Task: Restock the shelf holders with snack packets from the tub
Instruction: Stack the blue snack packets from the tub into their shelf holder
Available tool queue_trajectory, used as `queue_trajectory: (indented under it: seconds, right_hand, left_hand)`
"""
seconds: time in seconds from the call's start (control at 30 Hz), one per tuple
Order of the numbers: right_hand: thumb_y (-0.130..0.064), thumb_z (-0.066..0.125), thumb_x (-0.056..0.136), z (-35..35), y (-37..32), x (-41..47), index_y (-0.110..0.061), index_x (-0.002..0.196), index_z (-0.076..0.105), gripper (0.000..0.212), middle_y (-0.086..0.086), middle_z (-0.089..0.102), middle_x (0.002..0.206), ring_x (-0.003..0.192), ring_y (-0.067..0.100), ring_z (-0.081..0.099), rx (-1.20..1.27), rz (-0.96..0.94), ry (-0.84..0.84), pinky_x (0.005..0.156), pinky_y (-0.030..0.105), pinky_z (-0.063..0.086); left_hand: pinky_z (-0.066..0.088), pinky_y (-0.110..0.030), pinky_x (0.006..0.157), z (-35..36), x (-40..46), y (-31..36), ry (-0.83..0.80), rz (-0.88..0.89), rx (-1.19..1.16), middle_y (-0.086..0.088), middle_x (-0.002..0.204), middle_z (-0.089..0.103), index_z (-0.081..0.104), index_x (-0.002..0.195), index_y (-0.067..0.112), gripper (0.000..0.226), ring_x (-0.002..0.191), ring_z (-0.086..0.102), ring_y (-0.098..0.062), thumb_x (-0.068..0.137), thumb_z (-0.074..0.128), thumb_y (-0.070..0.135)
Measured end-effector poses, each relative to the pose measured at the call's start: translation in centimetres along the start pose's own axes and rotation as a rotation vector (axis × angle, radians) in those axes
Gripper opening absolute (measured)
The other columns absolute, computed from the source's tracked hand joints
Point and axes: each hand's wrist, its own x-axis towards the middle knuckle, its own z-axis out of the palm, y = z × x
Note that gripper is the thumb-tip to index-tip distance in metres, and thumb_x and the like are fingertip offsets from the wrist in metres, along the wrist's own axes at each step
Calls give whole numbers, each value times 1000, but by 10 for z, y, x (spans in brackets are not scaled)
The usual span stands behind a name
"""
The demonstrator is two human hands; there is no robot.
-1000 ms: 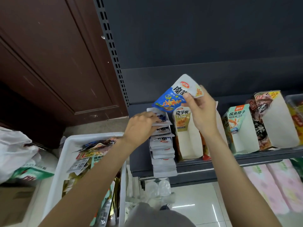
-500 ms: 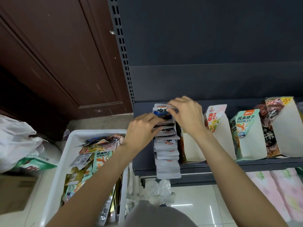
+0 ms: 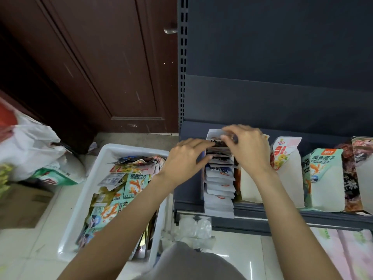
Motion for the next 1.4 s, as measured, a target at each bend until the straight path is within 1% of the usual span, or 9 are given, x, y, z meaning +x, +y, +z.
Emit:
queue_trajectory:
  seconds: [0.1, 0.23, 0.33, 0.47, 0.77, 0.97, 1.1, 1.23, 1.4]
  right_hand:
    - [-22, 58, 93, -14, -36, -15, -16, 107, 69, 18, -4, 71, 93, 84, 12, 64, 233, -79, 216, 74, 28, 50]
    - [-17, 58, 92, 9, -99, -29, -15, 107, 70, 20, -5, 72, 93, 78, 6, 64, 389, -241, 86, 69, 20, 51]
    - [-16, 58, 92, 53, -137, -29, -19, 110, 68, 21, -5, 71, 100, 84, 11, 66, 394, -281, -153, 70, 29, 55]
    - [-20, 51, 95, 132, -169, -11, -21, 125, 58, 32, -4, 62, 124, 112, 15, 57, 253, -263, -444, 90, 33, 47]
    - [-20, 45, 97, 251, -201, 30, -10, 136, 44, 40, 10, 41, 142, 128, 29, 39, -153, -227, -667, 102, 40, 41]
    - [-15, 48, 95, 266, -196, -32, -17, 142, 38, 49, 11, 24, 154, 136, 31, 30, -288, -272, -731, 107, 45, 31]
    - [-15, 46, 95, 268, -190, -60, -20, 147, 28, 55, 7, 26, 155, 138, 25, 30, -217, -230, -709, 112, 40, 28]
    - [-35, 40, 97, 267, -184, -61, -14, 147, 28, 55, 9, 44, 132, 120, 25, 39, -263, -261, -648, 104, 37, 31]
    - [-39, 55, 92, 271, -187, -42, -6, 134, 37, 56, 18, 29, 148, 136, 32, 31, -201, -288, -718, 110, 40, 34]
  left_hand:
    - [48, -27, 73, -19, -31, -18, 263, -118, -26, 2, 91, 70, 70, 101, 14, 16, 81, 63, -15, 88, 62, 19]
    - [43, -23, 67, -44, -98, -62, 484, -440, -61, 4, 82, 66, 68, 91, 12, 20, 74, 55, -7, 91, 51, 23]
    - [41, -25, 69, -51, -147, -101, 457, -730, -49, 4, 88, 63, 66, 97, 12, 14, 81, 55, -10, 89, 56, 18]
    - [42, -34, 86, -41, -185, -151, 159, -987, -18, -7, 118, 59, 58, 120, 11, 35, 108, 53, -28, 85, 63, 11]
    - [26, -35, 112, 2, -171, -229, -257, -786, 31, -2, 147, 39, 36, 143, 16, 58, 136, 32, -20, 90, 55, 30]
    - [26, -29, 107, 22, -205, -229, -319, -705, 114, 4, 138, 51, 51, 134, 24, 43, 129, 42, -16, 91, 50, 25]
    - [33, -35, 105, 23, -215, -222, -207, -686, 29, -2, 126, 61, 61, 123, 17, 36, 120, 51, -21, 88, 54, 16]
    - [53, -36, 74, 9, -209, -218, -66, -867, -141, -6, 93, 68, 64, 101, 14, 18, 81, 66, -27, 90, 50, 14]
    - [56, -35, 79, -22, -228, -213, 12, -899, -264, -4, 102, 69, 62, 109, 10, 20, 86, 66, -18, 91, 55, 9]
